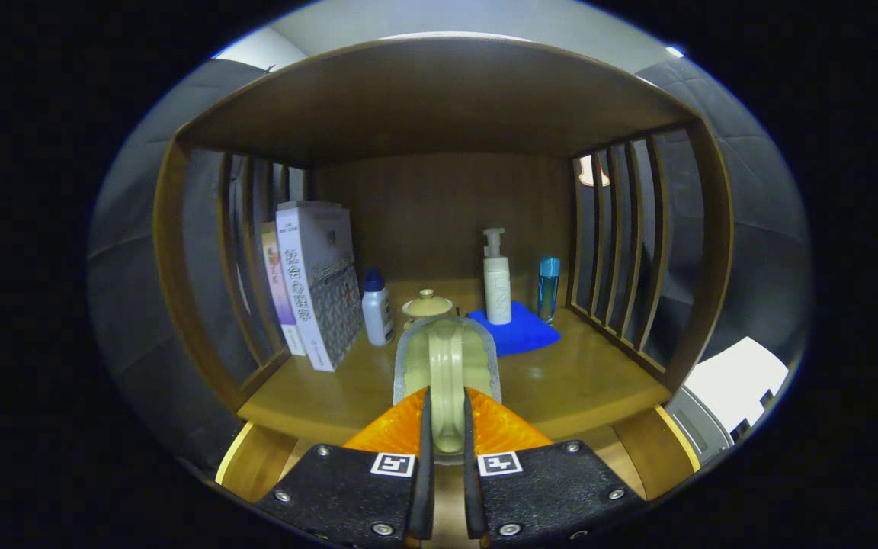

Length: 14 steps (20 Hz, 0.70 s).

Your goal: Pull open the drawer, take out the items inside it, and place them on the countertop above the cabinet.

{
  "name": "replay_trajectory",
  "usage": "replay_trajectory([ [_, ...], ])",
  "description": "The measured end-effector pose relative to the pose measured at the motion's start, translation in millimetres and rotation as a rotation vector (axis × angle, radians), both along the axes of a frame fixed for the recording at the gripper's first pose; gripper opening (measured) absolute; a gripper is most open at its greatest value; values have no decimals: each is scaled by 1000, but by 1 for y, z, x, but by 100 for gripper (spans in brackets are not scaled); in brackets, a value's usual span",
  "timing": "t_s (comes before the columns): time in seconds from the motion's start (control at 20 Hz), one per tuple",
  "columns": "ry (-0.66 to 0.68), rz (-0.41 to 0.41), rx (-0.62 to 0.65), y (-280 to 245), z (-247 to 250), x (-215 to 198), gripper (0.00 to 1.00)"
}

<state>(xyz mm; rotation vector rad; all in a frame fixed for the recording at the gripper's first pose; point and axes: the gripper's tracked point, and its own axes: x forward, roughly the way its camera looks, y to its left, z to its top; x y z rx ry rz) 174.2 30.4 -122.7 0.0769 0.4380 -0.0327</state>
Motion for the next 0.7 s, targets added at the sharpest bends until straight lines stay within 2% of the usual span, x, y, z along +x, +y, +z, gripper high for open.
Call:
replay_trajectory([
  [0.35, 5, -7, 41, -3, -12, 45, 17],
  [0.7, 31, -29, 42, -10, -30, 67, 19],
])
